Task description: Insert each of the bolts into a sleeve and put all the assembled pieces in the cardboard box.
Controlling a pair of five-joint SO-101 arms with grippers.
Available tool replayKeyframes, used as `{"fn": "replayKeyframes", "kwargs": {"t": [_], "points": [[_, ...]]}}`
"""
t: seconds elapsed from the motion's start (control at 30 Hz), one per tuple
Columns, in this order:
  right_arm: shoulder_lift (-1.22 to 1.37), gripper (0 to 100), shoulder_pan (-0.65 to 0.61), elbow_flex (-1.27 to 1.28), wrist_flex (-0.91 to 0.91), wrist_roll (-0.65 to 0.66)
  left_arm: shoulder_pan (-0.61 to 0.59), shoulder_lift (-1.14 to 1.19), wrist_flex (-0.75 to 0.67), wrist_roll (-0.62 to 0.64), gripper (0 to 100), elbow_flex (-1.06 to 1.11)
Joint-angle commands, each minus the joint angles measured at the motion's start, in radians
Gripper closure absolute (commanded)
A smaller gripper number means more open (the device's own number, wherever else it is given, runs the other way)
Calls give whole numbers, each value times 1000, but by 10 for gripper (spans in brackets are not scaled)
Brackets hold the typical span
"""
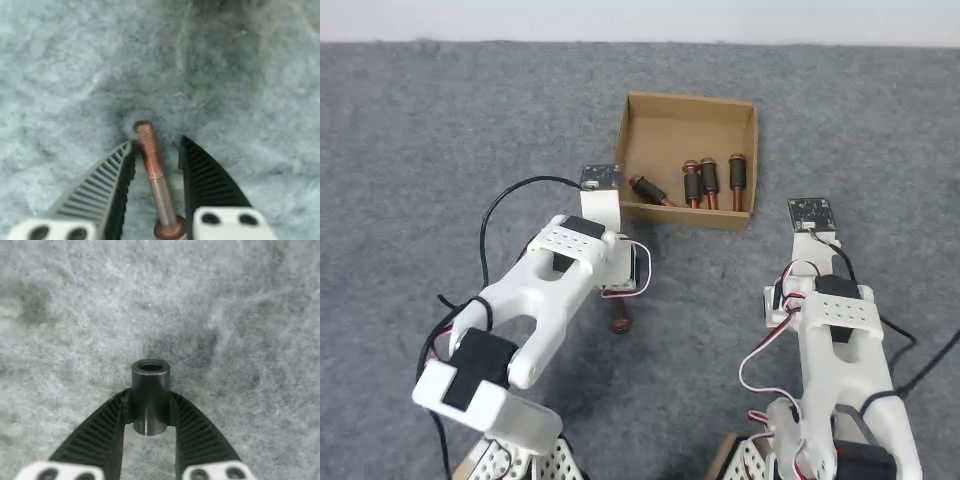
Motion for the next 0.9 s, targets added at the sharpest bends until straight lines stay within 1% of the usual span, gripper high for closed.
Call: {"fn": "replayKeyframes", "kwargs": {"t": [0.0, 0.03, 0.1, 0.13, 0.17, 0.23, 0.37, 0.43, 0.5, 0.6, 0.67, 0.73, 0.8, 0.87], "points": [[-51, 991, -7, -2, -7, 20, -6, 28, 58, 46, 867, -71], [-51, 991, -7, -2, -7, 20, -5, 46, 72, 44, 882, -87], [-51, 991, -7, -2, -7, 20, -5, 86, 97, 40, 949, -128], [-51, 991, -7, -2, -7, 20, -5, 103, 114, 26, 990, -151], [-51, 991, -7, -2, -7, 20, -5, 115, 130, -11, 994, -171], [-51, 991, -7, -2, -7, 20, 2, 133, 181, -155, 988, -219], [-51, 991, -7, -2, -8, 20, 8, 126, 350, -565, 989, -354], [-51, 991, -7, -2, -8, 20, 18, 114, 428, -732, 989, -424], [-51, 991, -5, -2, -10, 20, 54, 94, 479, -806, 989, -463], [-51, 991, -4, -2, -10, 18, 143, 41, 506, -918, 988, -467], [-51, 991, -4, -2, -10, 18, 216, 12, 508, -967, 987, -460], [-51, 991, -4, -2, -10, 18, 273, 3, 496, -965, 945, -455], [-51, 991, -4, -2, -10, 18, 296, 3, 473, -907, 863, -441], [-51, 991, -2, -2, -10, 20, 295, 2, 430, -847, 798, -421]]}}
